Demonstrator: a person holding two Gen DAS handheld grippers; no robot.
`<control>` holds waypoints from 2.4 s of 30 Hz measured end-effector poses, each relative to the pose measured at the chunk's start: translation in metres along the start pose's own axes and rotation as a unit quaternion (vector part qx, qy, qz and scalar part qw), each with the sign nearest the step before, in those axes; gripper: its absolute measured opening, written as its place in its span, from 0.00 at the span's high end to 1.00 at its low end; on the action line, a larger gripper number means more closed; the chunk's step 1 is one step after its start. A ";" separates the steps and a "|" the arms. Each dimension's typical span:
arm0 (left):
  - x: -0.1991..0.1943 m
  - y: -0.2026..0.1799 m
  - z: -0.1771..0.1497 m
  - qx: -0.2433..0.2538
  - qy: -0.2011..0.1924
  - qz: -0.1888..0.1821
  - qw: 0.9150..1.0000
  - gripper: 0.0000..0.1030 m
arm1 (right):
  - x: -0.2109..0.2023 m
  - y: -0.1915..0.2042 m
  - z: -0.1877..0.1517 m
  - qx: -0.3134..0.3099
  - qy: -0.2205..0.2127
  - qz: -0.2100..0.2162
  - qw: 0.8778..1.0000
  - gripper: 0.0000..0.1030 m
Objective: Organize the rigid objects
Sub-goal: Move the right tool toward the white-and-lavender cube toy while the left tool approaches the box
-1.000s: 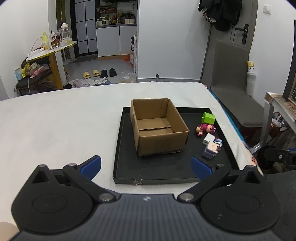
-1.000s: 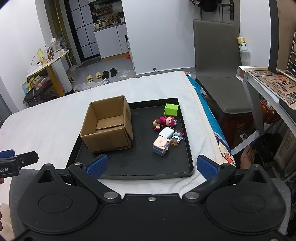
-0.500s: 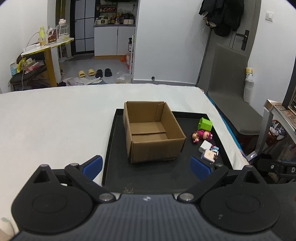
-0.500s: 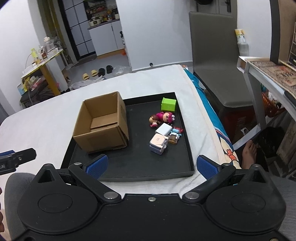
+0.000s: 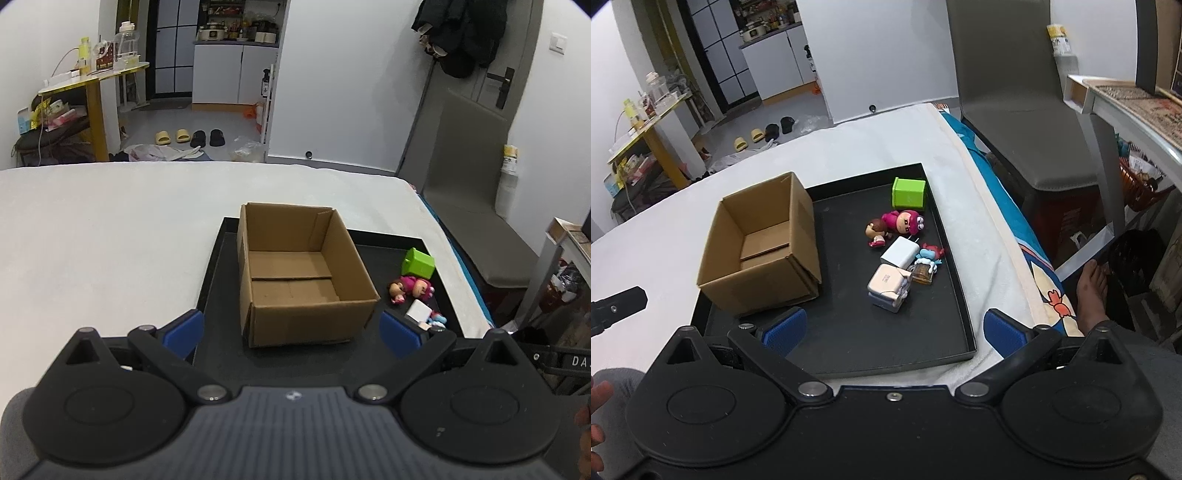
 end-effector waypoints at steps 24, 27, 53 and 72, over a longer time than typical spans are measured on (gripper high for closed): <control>0.071 0.012 0.029 -0.048 0.070 0.016 0.996 0.02 | 0.046 -0.026 0.031 0.039 0.023 0.020 0.999 0.00; 0.081 0.015 0.032 -0.060 0.079 0.016 0.995 0.03 | 0.054 -0.033 0.036 0.056 0.036 0.024 0.997 0.00; 0.165 0.056 0.033 -0.205 0.161 0.043 0.964 0.37 | 0.127 -0.038 0.059 0.152 0.106 0.079 0.980 0.01; 0.179 0.060 0.017 -0.188 0.163 0.044 0.968 0.82 | 0.170 -0.038 0.048 0.184 0.147 0.036 0.971 0.17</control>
Point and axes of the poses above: each gripper's, at about its wrist camera, not at the fingertips, and x roughly the way its jaws point, y to its left, z to its top, the point moved 1 cm from there along x, roughly the way its jaws point, and after that the axes turned 5 degrees about y, right-handed, at the moved point
